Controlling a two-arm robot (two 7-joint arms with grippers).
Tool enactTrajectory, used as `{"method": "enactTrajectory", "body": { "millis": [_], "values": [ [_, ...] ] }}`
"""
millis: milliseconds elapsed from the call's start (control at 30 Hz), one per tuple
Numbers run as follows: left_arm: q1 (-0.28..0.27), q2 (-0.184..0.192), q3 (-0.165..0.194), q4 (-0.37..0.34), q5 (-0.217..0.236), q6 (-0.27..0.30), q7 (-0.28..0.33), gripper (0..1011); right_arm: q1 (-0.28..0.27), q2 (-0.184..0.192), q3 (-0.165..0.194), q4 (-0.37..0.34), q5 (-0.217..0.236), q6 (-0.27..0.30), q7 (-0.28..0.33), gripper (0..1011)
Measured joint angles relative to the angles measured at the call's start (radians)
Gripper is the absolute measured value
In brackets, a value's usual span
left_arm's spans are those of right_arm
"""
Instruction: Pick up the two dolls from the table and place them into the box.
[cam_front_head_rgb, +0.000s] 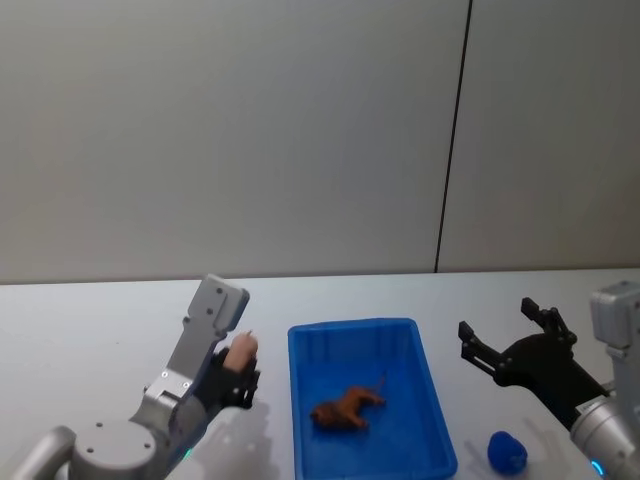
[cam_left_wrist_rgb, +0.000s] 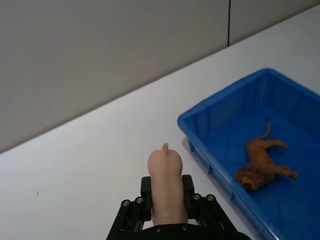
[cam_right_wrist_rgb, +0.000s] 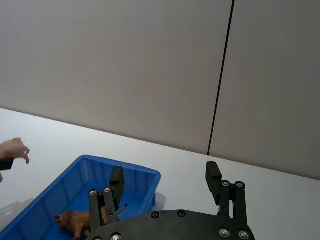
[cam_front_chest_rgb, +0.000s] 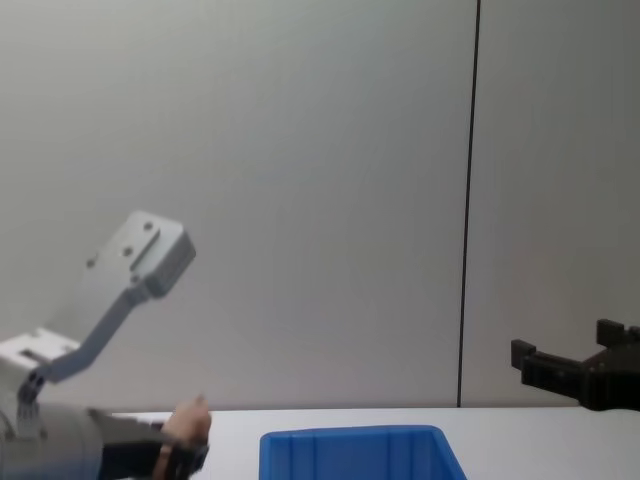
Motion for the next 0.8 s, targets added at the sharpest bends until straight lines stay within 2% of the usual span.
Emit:
{"method": "enactTrajectory", "body": {
  "millis": [400,533,800],
  "values": [
    [-0.037,0.003,-0.009,-0.003,0.042,-0.159,-0.145,367,0.000,0.000,0.000,0.000,0.000,0.000,0.000,1001],
    [-0.050,0.000,-0.011,0.007,0.044,-0.201,-0.187,367,0.000,0.000,0.000,0.000,0.000,0.000,0.000,1001],
    [-0.103,-0.020,-0.013,0.059,0.039,-0.313,-0.321,382,0.000,0.000,0.000,0.000,0.000,0.000,0.000,1001]
  ]
}}
